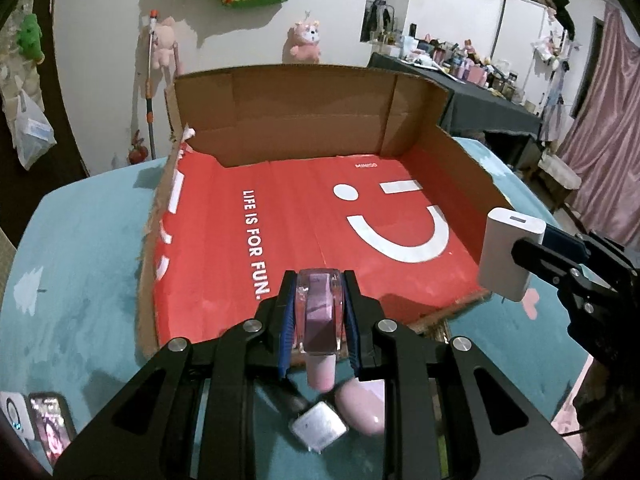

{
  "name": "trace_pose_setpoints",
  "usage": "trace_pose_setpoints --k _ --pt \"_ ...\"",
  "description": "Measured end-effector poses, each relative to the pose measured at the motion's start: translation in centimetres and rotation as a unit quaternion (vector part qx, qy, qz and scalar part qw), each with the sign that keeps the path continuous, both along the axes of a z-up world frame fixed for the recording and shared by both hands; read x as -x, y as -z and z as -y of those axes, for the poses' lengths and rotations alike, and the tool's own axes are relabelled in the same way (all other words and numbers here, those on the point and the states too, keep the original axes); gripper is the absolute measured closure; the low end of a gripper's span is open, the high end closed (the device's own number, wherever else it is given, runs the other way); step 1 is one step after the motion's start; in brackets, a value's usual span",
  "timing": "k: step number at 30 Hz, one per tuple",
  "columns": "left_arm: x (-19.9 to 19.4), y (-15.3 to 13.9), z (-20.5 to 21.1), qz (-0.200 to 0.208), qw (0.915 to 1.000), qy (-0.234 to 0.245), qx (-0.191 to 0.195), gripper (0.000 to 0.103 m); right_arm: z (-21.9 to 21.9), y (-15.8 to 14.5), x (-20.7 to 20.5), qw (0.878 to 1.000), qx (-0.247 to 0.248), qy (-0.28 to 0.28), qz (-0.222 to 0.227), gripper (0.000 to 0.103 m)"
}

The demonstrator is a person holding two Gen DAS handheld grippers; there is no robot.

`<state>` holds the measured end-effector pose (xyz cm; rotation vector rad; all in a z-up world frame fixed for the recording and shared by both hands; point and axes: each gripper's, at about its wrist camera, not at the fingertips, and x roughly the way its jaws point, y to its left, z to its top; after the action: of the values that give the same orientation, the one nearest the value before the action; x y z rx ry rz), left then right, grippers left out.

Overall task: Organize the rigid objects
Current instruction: 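Lift and carry the nail polish and charger with both tools into the cardboard box, then lower the charger and open the right tool while the left lowers and releases the polish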

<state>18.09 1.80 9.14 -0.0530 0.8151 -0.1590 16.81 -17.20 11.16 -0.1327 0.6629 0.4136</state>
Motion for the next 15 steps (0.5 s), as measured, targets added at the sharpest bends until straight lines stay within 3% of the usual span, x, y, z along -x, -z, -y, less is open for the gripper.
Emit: trace_pose_setpoints --k 15 --pt "-7.1 2.9 -0.1 -0.041 0.9989 -0.019 -0.012 0.083 -0.4 3.0 -6.5 0.998 0.020 0.031 -0.042 0.075"
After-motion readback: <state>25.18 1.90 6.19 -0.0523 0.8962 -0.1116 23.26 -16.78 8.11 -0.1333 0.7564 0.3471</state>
